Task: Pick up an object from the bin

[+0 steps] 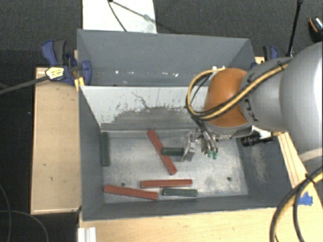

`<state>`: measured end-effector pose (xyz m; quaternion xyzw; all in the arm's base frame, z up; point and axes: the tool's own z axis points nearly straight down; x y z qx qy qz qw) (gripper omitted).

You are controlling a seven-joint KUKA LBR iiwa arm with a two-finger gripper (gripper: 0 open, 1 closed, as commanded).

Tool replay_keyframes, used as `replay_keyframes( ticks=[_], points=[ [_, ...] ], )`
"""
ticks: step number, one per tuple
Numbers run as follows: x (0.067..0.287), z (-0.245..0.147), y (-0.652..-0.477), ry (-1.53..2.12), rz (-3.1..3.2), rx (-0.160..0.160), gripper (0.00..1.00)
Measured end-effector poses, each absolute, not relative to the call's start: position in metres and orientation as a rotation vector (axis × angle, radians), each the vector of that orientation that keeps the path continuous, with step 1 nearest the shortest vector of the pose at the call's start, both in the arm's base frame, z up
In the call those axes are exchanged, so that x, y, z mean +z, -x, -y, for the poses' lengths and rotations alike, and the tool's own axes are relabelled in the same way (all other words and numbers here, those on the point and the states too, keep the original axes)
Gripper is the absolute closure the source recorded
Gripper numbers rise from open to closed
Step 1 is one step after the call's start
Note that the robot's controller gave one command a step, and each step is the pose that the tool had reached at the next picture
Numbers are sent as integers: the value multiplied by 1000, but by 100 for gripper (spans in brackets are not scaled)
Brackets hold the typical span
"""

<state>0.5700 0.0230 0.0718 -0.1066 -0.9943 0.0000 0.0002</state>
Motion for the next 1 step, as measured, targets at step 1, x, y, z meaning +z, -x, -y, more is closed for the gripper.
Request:
replay_keyframes(
  ticks=[1],
  points=[
    [206,-38,-579,240,3143,-4,100]
  ],
)
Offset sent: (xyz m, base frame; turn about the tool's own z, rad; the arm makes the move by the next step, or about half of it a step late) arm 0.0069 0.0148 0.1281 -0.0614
